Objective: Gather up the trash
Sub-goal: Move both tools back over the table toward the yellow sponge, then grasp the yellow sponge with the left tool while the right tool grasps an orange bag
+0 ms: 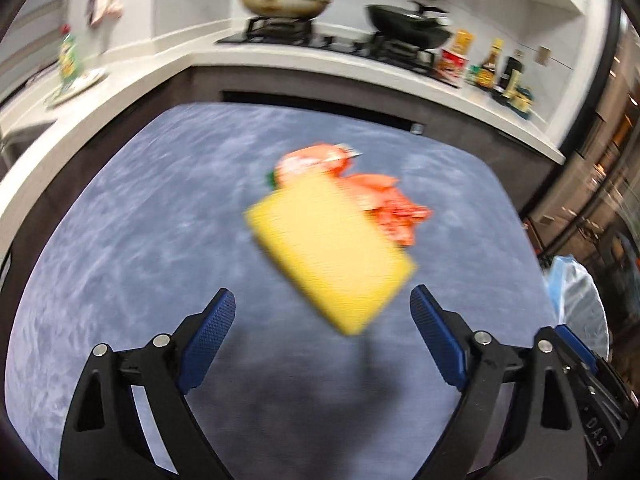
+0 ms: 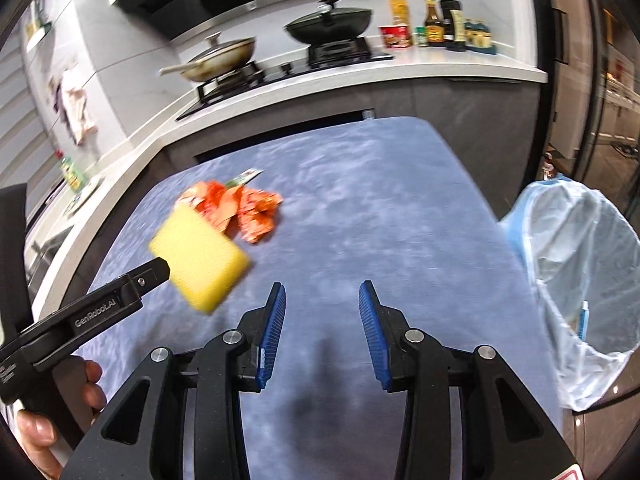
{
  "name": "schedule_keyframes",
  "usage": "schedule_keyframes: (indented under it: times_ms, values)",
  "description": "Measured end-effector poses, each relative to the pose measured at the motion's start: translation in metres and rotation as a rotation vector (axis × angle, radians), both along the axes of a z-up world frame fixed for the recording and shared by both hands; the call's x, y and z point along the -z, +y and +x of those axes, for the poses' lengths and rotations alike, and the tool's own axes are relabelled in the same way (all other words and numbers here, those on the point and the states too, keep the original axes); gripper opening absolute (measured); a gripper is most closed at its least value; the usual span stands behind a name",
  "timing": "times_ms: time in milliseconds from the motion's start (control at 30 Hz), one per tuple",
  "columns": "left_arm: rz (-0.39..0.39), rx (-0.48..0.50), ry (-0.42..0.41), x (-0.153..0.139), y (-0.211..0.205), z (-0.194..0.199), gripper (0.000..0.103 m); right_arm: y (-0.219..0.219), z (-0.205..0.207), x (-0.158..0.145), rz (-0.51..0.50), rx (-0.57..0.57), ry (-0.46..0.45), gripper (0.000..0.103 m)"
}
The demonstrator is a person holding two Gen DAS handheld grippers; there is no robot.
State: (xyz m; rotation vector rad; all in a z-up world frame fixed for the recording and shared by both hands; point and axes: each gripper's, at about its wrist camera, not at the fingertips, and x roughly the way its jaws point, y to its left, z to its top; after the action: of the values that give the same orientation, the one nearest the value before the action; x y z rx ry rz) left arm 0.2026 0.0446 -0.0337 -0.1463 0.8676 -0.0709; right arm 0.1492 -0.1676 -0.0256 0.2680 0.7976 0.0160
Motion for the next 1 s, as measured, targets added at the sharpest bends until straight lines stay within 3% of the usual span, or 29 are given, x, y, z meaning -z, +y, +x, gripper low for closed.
schedule_keyframes:
  times_ms: [300, 533, 767, 867, 1000]
  values:
    - [-0.105, -0.036, 0.036, 0.02, 0.042, 0.022, 0.091, 0.04, 0.026, 0.01, -0.005, -0.072, 0.019, 0.038]
    - [-0.208, -0.021, 0.079, 0.044, 0.046, 0.048, 0.091, 0.048, 0.04, 0.017, -0.013, -0.088, 0.033, 0.038]
    - [-0.257, -0.008, 0.075, 0.051, 0.044, 0.062, 0.09, 0.05, 0.054, 0.021, -0.015, -0.091, 0.041, 0.038]
    - [-0.263, 0.011, 0.067, 0.05, 0.041, 0.067, 0.082, 0.051, 0.063, 0.021, -0.017, -0.1, 0.04, 0.038]
    - [-0.28, 0.067, 0.059, 0.044, 0.035, 0.07, 0.053, 0.051, 0.079, 0.02, -0.004, -0.113, 0.027, 0.038]
